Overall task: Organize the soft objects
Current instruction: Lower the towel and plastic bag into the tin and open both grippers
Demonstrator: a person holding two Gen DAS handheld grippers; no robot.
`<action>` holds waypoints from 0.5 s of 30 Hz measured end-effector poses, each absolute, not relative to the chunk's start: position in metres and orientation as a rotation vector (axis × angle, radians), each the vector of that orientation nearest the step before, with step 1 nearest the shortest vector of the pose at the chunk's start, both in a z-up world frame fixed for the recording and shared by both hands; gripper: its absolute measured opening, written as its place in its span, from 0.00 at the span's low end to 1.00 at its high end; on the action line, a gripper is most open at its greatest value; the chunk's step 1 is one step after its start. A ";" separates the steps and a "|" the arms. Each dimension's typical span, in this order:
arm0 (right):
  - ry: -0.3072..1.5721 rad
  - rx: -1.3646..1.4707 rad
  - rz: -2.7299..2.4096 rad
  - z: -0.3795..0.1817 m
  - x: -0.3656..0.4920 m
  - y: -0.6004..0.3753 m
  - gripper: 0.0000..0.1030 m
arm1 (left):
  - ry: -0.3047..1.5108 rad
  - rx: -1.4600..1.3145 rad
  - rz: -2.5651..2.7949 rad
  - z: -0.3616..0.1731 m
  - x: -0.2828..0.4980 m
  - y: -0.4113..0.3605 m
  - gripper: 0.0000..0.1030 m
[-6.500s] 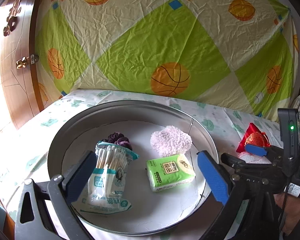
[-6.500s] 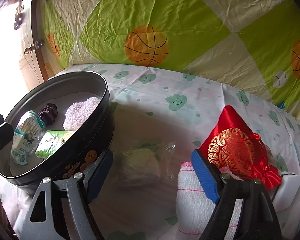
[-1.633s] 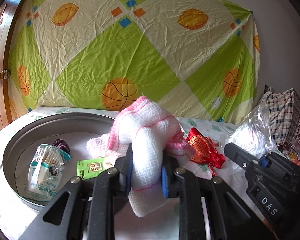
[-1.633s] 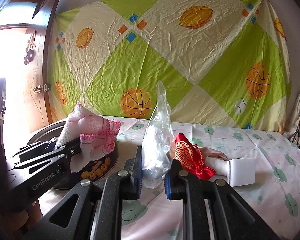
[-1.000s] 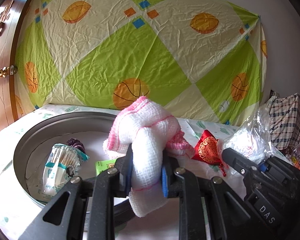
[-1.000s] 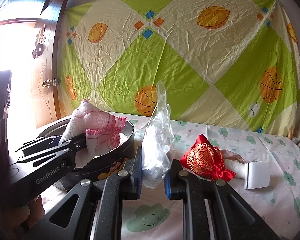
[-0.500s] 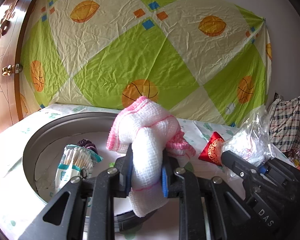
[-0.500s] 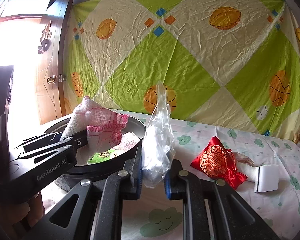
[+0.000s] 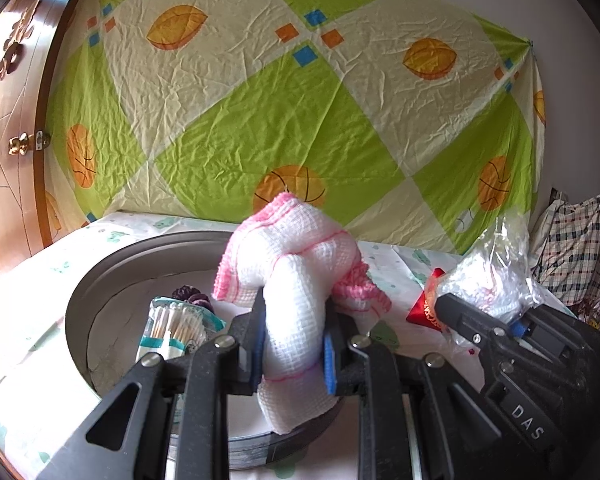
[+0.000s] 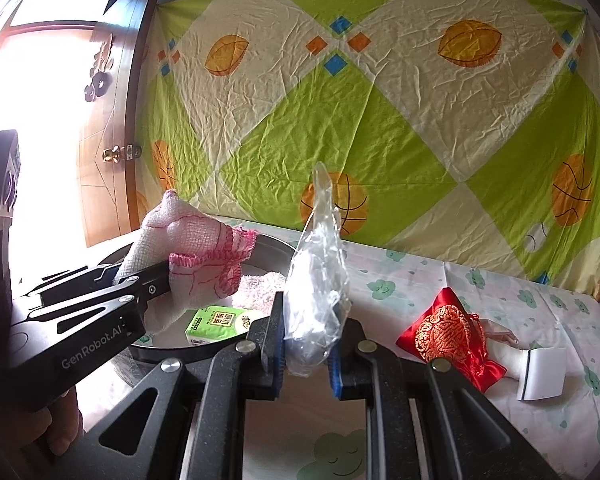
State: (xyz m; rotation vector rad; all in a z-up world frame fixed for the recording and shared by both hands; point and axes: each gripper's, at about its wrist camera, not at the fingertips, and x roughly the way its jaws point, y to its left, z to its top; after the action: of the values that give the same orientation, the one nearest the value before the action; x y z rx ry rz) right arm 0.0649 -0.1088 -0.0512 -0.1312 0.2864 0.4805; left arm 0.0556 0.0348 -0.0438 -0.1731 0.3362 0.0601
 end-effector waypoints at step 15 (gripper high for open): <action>0.298 -0.167 0.543 -0.031 0.078 -0.085 0.18 | 0.353 -0.170 0.109 -0.033 0.056 0.074 0.20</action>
State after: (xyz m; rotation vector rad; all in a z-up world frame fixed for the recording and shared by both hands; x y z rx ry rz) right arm 0.0776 -0.0847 -0.0310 -0.1670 0.2977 0.5428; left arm 0.0555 0.0737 -0.0329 -0.1704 0.3526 0.1087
